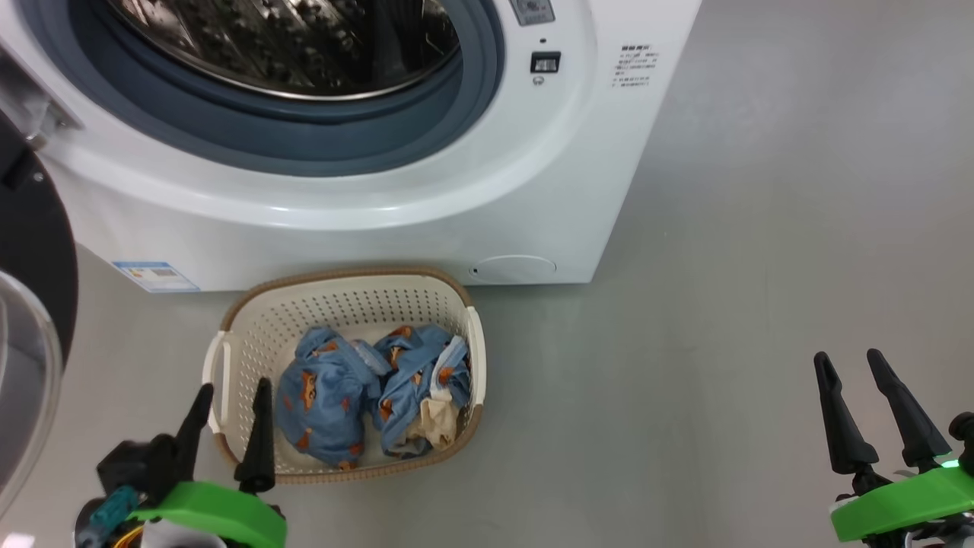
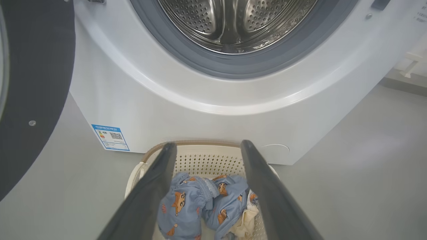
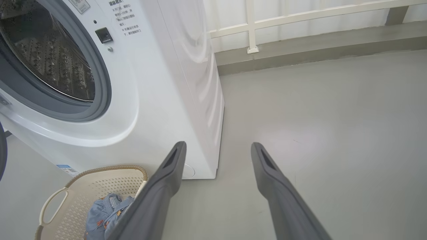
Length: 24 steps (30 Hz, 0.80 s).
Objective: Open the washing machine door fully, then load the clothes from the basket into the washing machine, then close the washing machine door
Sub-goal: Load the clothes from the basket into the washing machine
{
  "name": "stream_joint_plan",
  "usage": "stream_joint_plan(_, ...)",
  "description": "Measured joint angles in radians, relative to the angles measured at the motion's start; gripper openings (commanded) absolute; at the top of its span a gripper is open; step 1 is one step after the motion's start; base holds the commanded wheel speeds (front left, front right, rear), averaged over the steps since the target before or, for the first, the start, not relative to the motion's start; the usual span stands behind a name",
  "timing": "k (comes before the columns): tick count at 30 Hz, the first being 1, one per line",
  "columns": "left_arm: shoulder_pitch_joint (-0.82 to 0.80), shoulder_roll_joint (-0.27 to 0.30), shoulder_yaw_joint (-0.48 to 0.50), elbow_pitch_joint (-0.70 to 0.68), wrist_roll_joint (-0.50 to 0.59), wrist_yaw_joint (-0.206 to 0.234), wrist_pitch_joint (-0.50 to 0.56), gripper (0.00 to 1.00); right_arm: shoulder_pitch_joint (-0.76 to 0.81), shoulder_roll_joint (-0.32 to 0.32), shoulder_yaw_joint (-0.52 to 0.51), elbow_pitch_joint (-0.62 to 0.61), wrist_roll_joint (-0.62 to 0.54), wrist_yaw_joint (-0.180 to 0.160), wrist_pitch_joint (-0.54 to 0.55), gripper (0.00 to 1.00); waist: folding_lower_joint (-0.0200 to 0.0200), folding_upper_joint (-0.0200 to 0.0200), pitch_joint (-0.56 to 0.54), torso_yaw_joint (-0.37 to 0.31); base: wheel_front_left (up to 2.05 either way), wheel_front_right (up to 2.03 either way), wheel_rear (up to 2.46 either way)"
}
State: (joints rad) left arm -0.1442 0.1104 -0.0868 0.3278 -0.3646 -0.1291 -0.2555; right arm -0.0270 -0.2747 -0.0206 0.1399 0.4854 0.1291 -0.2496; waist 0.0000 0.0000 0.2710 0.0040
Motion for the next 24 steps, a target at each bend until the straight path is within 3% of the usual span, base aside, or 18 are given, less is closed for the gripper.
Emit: stream_joint_plan(24,-0.391,0.029,-0.173,0.467,-0.033,0.0,0.0,1.0,-0.162,0.029,0.027,-0.043,0.0,0.0,0.0,1.0,0.0,0.0,0.251,-0.031,0.0,0.0,0.0)
